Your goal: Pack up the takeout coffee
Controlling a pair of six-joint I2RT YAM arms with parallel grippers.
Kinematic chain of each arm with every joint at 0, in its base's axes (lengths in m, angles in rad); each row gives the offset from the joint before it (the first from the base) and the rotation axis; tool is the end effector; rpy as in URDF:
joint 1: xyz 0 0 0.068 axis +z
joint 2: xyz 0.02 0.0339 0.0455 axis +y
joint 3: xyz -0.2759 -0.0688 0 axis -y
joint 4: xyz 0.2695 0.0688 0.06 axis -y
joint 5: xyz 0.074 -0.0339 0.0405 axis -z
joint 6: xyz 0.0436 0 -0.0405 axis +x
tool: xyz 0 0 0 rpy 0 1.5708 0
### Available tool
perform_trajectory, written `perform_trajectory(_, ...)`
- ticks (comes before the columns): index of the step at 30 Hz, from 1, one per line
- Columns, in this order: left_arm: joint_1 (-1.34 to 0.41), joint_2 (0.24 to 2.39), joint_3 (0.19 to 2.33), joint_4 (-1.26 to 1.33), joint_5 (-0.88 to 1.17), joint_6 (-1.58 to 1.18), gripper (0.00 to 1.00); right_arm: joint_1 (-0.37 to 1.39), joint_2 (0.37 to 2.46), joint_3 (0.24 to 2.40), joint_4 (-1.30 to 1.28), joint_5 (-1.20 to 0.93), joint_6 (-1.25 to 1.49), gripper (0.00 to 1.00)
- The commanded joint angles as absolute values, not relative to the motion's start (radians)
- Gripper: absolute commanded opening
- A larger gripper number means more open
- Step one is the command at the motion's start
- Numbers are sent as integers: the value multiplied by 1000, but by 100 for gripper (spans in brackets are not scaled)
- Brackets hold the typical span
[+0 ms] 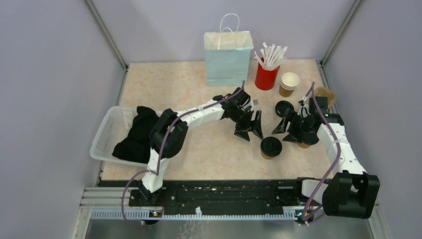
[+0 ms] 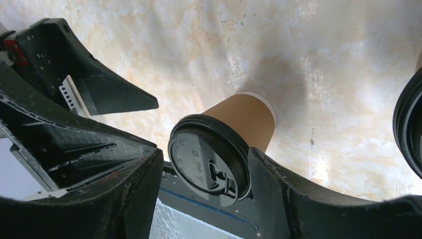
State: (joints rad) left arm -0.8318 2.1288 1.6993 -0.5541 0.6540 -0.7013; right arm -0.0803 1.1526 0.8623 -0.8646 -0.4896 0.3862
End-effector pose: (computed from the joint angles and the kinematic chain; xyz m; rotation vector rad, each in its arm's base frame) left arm 0.3147 -0.3847 0.1995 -0.4723 -2.7946 1.2801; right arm 0.2297 0.0021 0.2431 0.4873 2.6690 0.7560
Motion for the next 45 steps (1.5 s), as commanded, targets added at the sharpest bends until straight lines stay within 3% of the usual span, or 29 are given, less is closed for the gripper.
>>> perform_trajectory(1,-817,2004,1650,-587,613,-667,83,-71,1123,913,-888,-463,376,65)
perform_trajectory(7,-770,1825,1613,-632,502,-613,89,-54,1117,990,-931,-378,347,68)
perform_trajectory(14,-535,1606,1607,-455,253,-599,98,83,1108,1137,-963,-372,424,70)
perform_trajectory(18,-396,1684,1788,-401,113,-479,98,92,1111,1156,-985,-368,417,70)
perform_trajectory(23,-323,1958,2161,-430,61,-365,97,91,1114,1167,-997,-362,402,70)
perform_trajectory(27,-300,2115,2328,-365,62,-338,88,92,1109,1150,-978,-363,414,70)
perform_trajectory(32,-297,2203,2335,-190,71,-304,78,92,1108,1144,-976,-359,427,70)
perform_trajectory(39,-300,2278,2359,-134,58,-351,62,92,1113,1092,-956,-364,453,69)
perform_trajectory(45,-308,2287,2361,-155,52,-337,41,91,1117,1115,-972,-356,463,69)
